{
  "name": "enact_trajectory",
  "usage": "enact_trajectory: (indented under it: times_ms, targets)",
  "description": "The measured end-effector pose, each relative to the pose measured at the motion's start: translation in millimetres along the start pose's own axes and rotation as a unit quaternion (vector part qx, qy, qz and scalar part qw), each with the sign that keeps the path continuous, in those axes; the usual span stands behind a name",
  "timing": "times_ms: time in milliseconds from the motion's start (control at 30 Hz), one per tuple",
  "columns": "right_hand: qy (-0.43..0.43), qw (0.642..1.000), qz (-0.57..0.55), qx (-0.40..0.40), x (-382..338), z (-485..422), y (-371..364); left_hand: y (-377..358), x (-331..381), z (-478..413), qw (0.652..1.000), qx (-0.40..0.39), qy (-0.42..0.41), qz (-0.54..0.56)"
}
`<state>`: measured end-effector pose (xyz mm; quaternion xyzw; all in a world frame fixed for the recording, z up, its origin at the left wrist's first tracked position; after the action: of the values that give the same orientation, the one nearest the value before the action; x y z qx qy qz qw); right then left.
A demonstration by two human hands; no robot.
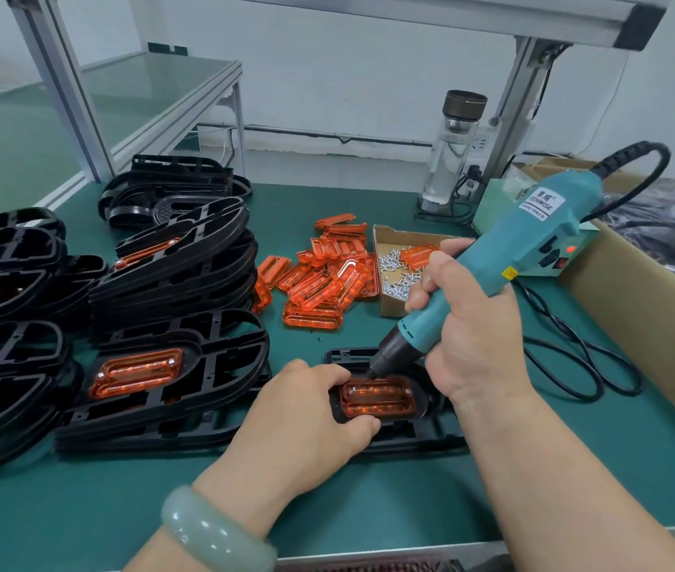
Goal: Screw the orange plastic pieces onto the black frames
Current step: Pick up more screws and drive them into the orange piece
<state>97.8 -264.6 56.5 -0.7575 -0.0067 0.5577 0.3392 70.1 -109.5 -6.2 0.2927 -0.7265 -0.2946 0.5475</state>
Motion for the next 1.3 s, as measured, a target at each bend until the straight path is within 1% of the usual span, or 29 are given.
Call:
enact_trajectory:
  times_ms: [200,367,500,667,833,1067,1300]
  targets:
    - [-0.002,1.000,0.000,-0.016,3.7,2.6,-2.8,1.1,1.0,0.0,1.000,0.002,0.001,0.001]
    - [-0.002,0.999,0.014,-0.051,6.3,2.9,-9.2,0.4,1.5,0.4,1.000,-0.003,0.004,-0.002]
    - [0.003,0.993,0.028,-0.113,6.0,4.1,-19.5,-0.3,2.6,-0.4,1.000,-0.006,0.006,-0.009]
    - [0.010,0.977,0.037,-0.209,5.8,7.0,-34.8,0.6,2.1,1.1,1.000,-0.006,0.001,0.006]
    - [0.003,0.960,0.018,-0.280,7.9,11.3,-44.4,1.2,1.5,-3.1,1.000,0.011,-0.019,-0.013]
    - [-0.022,0.971,-0.001,-0.240,8.7,7.2,-37.1,-1.9,2.4,-9.9,0.999,-0.023,-0.015,-0.019]
    - [-0.006,0.973,0.021,-0.230,12.8,5.3,-42.5,-1.0,5.6,-16.2,0.998,-0.045,-0.020,-0.047]
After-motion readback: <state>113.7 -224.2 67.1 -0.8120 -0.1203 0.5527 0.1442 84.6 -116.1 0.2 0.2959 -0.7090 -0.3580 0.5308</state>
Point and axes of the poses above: each hand's wrist, its own z-axis away from the middle knuckle, its own y-axis out of the back of the hand, x = y × z, the point moved 5 cm from there along -z, towards the middle knuckle, and after that the axes turned 10 degrees about x, right-handed, at the moved point
